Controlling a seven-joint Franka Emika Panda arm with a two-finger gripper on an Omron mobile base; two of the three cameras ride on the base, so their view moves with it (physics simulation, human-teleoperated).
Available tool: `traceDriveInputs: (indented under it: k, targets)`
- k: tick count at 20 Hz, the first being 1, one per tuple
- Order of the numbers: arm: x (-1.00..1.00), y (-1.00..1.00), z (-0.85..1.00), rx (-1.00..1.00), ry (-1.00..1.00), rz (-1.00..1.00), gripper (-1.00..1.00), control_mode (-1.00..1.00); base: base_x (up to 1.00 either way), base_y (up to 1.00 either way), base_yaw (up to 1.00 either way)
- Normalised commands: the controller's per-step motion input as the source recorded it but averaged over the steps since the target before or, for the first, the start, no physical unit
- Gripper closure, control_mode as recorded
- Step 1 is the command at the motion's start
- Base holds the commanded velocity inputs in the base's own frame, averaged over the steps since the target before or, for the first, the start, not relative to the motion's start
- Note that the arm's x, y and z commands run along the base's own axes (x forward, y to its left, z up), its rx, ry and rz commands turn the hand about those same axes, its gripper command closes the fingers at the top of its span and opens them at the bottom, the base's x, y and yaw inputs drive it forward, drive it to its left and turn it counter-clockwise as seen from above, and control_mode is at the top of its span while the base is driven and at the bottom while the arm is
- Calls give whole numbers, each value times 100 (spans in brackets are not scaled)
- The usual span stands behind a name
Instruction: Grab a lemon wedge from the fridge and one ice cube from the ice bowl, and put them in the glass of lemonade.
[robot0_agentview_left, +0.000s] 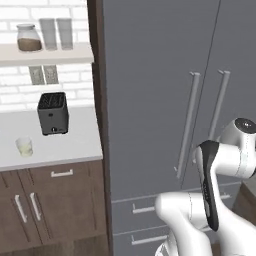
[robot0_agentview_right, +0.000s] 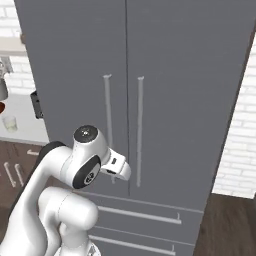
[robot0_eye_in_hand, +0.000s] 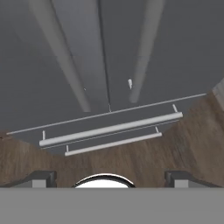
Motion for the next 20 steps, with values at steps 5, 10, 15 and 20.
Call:
traceDriveInputs:
  k: [5,10,15,20]
  targets:
    - [0,0,0,0,0,0,-100,100,-16,-51,1]
    - [0,0,0,0,0,0,-100,100,-36,-1,1]
    - [0,0,0,0,0,0,-100,100,-94,-11,0]
    - [0,0,0,0,0,0,-100,100,-32,-14,0]
